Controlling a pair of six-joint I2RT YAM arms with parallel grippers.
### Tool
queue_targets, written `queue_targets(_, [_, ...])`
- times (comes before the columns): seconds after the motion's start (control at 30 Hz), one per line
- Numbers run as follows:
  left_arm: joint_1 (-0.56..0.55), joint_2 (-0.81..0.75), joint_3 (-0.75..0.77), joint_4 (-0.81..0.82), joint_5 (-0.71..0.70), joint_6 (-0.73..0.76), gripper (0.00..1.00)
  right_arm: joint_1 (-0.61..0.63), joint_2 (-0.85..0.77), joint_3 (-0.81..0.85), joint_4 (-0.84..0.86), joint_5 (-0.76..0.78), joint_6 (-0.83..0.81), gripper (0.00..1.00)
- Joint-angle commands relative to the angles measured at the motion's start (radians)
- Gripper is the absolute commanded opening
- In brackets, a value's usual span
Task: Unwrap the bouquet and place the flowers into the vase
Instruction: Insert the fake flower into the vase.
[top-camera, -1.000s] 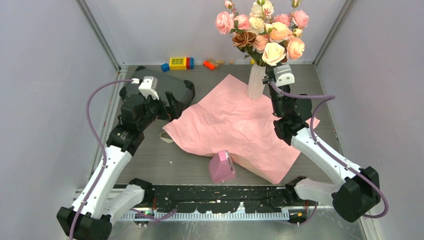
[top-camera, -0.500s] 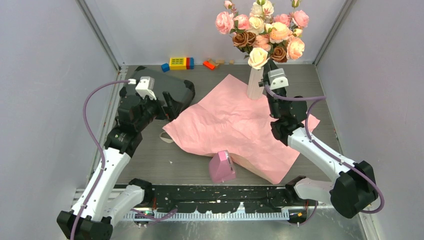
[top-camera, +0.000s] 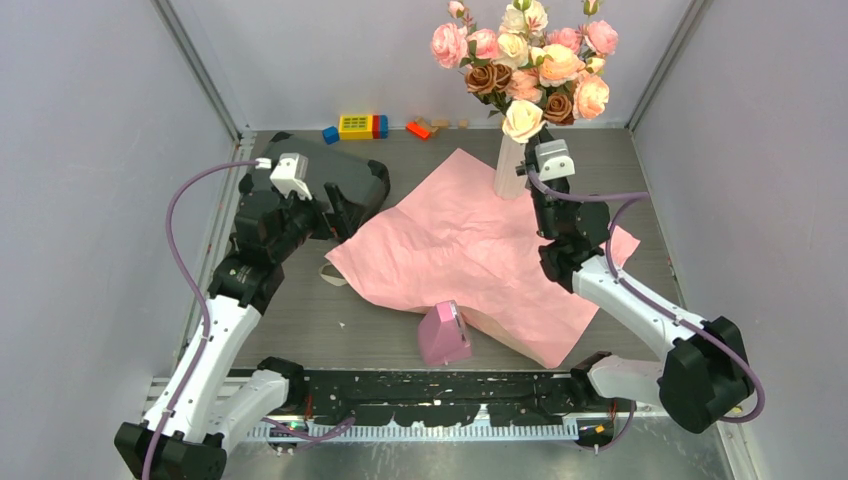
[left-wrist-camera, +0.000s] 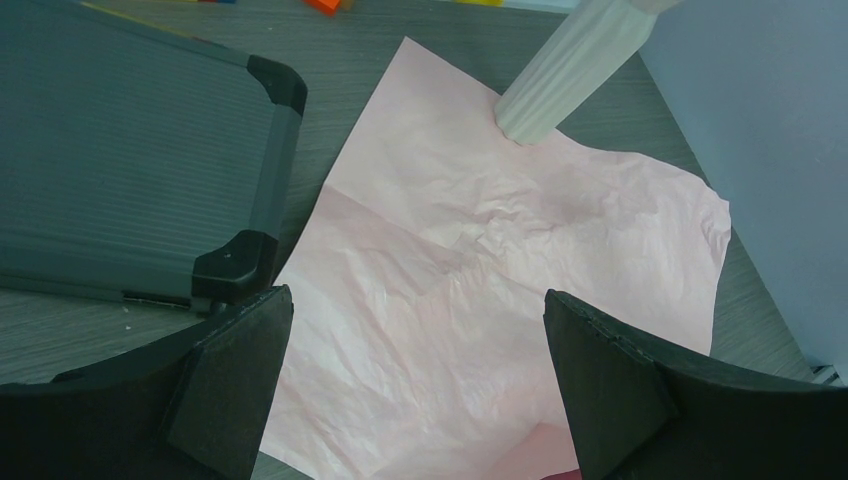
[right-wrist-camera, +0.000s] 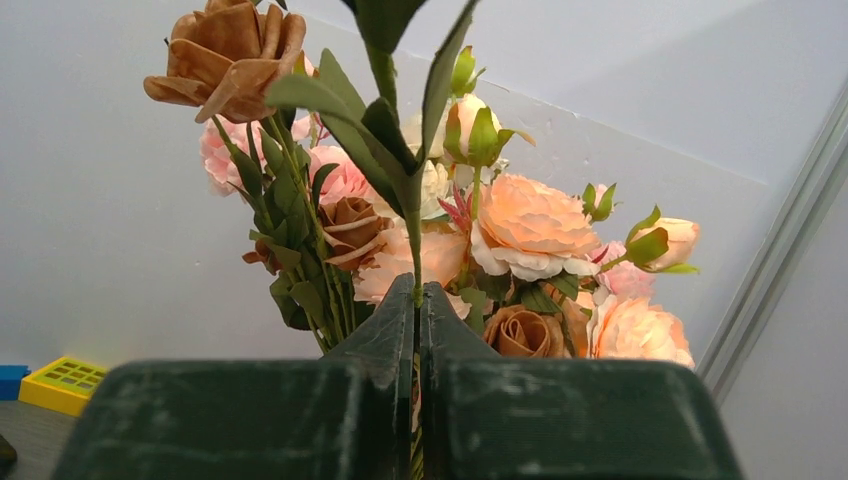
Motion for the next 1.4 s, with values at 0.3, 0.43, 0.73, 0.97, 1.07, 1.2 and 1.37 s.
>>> queue_targets(0.3, [0.016, -0.027, -0.021, 0.028, 0.031, -0.013, 1.0, 0.006, 0.031, -0.025, 0.057, 0.093, 0.09, 0.0])
queue_targets(0.43, [0.019, -0.031, -0.028, 0.029, 0.033, -0.015, 1.0, 0.006, 0.032, -0.026, 0.044, 0.107, 0.102, 0.0])
queue_targets(0.73, [0.024, -0.032, -0.035, 0.031, 0.046, -0.01, 1.0, 0.006, 0.033, -0.02, -0.022, 0.143, 0.126, 0.0])
queue_targets(0.97, [0.026, -0.037, -0.042, 0.033, 0.049, -0.01, 1.0, 0.006, 0.058, -0.004, -0.06, 0.171, 0.129, 0.0])
queue_targets(1.07, [0.028, -0.04, -0.044, 0.03, 0.048, -0.009, 1.0, 0.006, 0.069, 0.005, -0.075, 0.179, 0.132, 0.0])
queue_targets(1.2, [0.029, -0.044, -0.045, 0.026, 0.047, -0.007, 1.0, 0.006, 0.081, 0.014, -0.092, 0.186, 0.139, 0.0])
queue_targets(1.37, [0.031, -0.049, -0.049, 0.023, 0.047, -0.007, 1.0, 0.006, 0.086, 0.017, -0.098, 0.189, 0.149, 0.0])
